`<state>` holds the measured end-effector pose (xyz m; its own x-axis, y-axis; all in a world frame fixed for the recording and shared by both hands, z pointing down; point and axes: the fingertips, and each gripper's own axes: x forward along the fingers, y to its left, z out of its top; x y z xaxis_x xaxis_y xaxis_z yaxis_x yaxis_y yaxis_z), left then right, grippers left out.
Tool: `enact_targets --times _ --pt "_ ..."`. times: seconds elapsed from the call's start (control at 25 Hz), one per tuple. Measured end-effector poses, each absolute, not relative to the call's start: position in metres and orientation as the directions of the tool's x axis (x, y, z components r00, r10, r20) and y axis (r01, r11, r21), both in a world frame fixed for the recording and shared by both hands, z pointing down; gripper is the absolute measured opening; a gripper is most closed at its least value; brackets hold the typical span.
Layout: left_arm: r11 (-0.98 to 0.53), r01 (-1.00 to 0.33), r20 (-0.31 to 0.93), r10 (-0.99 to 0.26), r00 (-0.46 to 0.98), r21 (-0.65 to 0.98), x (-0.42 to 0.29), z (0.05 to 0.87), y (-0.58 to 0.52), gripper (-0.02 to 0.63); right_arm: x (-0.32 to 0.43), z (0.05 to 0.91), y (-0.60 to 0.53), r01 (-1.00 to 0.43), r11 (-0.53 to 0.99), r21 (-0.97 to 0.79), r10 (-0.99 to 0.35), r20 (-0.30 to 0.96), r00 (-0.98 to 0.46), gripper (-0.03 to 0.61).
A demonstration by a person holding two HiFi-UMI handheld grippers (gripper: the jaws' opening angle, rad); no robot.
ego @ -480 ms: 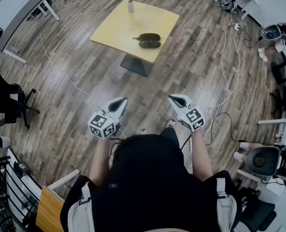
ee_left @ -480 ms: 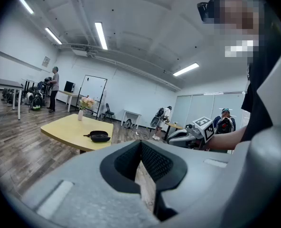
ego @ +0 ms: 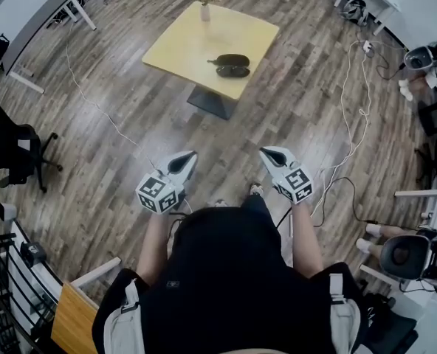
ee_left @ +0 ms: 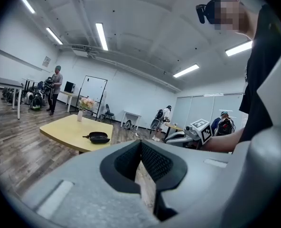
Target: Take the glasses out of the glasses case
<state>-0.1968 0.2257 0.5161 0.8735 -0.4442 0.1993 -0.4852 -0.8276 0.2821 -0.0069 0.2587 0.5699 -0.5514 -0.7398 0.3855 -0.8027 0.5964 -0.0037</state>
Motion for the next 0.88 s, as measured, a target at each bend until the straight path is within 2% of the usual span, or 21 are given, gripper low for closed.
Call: enact_targets --times 0.32,0.88 --pt "-0.807 -0.513 0.218 -0.466 0.858 0.293 -0.182 0.525 0.222 0.011 -0.001 0.581 0.254 -0.764 0.645 0.007 -0.696 0.419 -0.584 0.003" --pt "-0.774 -0.567 0.223 -0.522 0.823 0.280 -0.107 0.509 0.186 0.011 0.071 0.578 0.216 -0.702 0.712 0.013 -0.633 0.445 -0.633 0.003"
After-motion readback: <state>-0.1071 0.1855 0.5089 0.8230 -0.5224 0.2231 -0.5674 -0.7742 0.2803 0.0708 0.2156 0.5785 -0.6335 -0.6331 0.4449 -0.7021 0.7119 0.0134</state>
